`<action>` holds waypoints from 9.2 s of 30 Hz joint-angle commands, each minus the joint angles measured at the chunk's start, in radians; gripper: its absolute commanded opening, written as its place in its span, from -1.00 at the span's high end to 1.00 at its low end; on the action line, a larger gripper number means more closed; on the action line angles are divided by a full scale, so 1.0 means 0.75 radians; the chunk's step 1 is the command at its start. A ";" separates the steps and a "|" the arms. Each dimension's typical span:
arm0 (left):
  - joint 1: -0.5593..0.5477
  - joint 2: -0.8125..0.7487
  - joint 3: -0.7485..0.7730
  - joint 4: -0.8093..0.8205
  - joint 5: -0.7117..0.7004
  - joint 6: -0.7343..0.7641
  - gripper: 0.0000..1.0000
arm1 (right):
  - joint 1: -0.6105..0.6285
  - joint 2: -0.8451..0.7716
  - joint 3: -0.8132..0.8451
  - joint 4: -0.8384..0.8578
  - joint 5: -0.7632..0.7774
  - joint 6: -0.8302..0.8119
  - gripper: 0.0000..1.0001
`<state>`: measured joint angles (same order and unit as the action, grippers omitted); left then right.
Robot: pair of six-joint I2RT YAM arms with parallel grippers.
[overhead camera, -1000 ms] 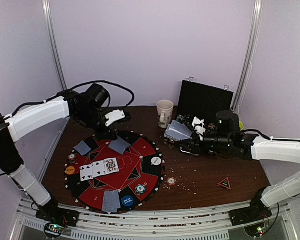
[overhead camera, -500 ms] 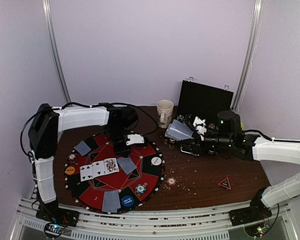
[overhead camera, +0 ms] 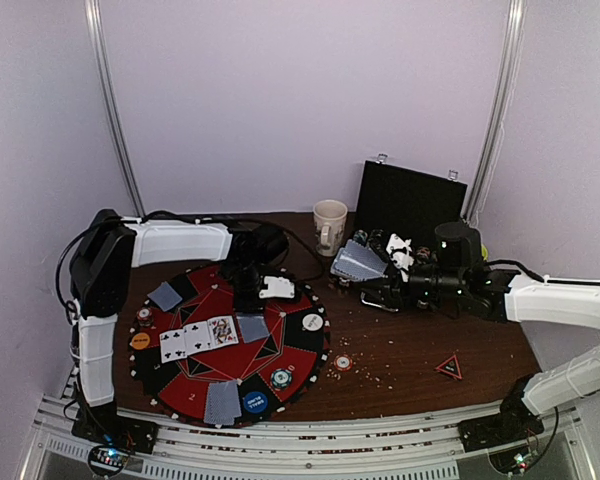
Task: Distribute texas hold em gaming equipment
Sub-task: Distribute the poker card in the community card area, then pick up the poker card from the face-down deck piles, then distribute the poker card in the community card area, then place the poker card at the center of the board.
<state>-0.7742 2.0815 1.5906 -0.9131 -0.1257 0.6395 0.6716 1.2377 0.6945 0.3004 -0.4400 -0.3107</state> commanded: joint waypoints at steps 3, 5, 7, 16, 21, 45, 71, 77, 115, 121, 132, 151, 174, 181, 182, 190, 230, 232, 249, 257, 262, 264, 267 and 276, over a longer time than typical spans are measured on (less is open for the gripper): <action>0.006 0.004 -0.038 0.123 -0.075 0.093 1.00 | -0.002 -0.028 -0.011 0.028 0.019 0.005 0.04; 0.006 0.011 -0.045 0.123 -0.075 0.097 1.00 | -0.002 -0.033 -0.013 0.022 0.022 0.003 0.04; 0.008 0.011 -0.068 0.123 -0.089 0.106 1.00 | -0.001 -0.038 -0.015 0.020 0.027 0.001 0.04; 0.022 -0.003 -0.129 0.117 -0.125 0.104 1.00 | -0.001 -0.043 -0.020 0.021 0.028 0.007 0.04; 0.033 -0.009 -0.114 0.148 -0.086 0.079 1.00 | -0.001 -0.041 -0.021 0.024 0.024 0.008 0.04; 0.044 0.012 -0.034 0.123 -0.066 -0.032 0.55 | -0.003 -0.045 -0.023 0.023 0.030 0.007 0.04; 0.056 -0.541 -0.108 0.972 0.971 -0.926 -0.96 | -0.002 0.015 0.022 0.024 -0.019 -0.005 0.04; -0.073 -0.441 -0.024 0.942 0.678 -0.929 -0.96 | -0.002 0.027 0.027 0.034 -0.031 0.009 0.04; -0.158 -0.338 0.078 0.824 0.569 -0.781 0.58 | 0.001 0.028 0.036 0.032 -0.013 0.012 0.03; -0.159 -0.374 0.055 0.823 0.593 -0.775 1.00 | 0.000 0.025 0.025 0.037 -0.013 0.017 0.03; -0.156 -0.470 0.001 0.819 0.700 -0.716 1.00 | 0.001 0.023 0.009 0.057 -0.001 0.030 0.03; 0.183 -0.650 -0.082 0.121 0.398 -0.184 1.00 | -0.002 -0.004 0.005 0.023 0.013 -0.003 0.04; 0.123 0.076 0.242 -0.066 0.518 0.011 1.00 | -0.001 -0.047 -0.009 -0.012 0.055 -0.013 0.03; 0.100 0.144 0.254 -0.019 0.411 0.054 1.00 | -0.002 -0.031 0.005 -0.011 0.051 -0.008 0.03; 0.100 0.150 0.253 -0.012 0.388 0.058 1.00 | -0.002 -0.032 0.005 -0.012 0.051 -0.009 0.03; 0.100 0.159 0.225 0.122 0.309 0.057 1.00 | -0.002 -0.037 0.001 -0.012 0.053 -0.005 0.04; 0.107 0.172 0.308 0.089 0.240 -0.105 0.36 | -0.002 -0.051 0.001 -0.025 0.059 -0.009 0.03; 0.122 0.161 0.331 0.088 0.238 -0.132 0.36 | -0.002 -0.054 0.001 -0.026 0.059 -0.010 0.03; 0.378 -0.540 -0.174 0.609 0.170 -0.735 -0.42 | 0.004 -0.036 -0.049 -0.178 0.107 -0.056 0.03; 0.380 -0.769 -0.306 0.640 0.110 -0.759 -0.46 | 0.011 0.008 -0.141 -0.324 0.114 -0.122 0.02; 0.381 -0.870 -0.344 0.628 0.070 -0.723 -0.48 | 0.011 -0.048 -0.238 -0.464 0.155 -0.194 -0.01; 0.380 -0.904 -0.364 0.635 0.060 -0.710 -0.50 | 0.011 -0.080 -0.288 -0.458 0.162 -0.206 -0.03; 0.380 -0.932 -0.382 0.648 0.061 -0.685 -0.51 | 0.011 -0.059 -0.329 -0.417 0.182 -0.219 -0.03; 0.381 -0.972 -0.391 0.677 -0.006 -0.620 -0.52 | 0.011 0.149 -0.292 -0.461 0.190 -0.246 -0.04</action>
<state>-0.4881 1.3800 1.3125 -0.4667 -0.0978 0.1390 0.6746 1.3125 0.4538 -0.0216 -0.3176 -0.4759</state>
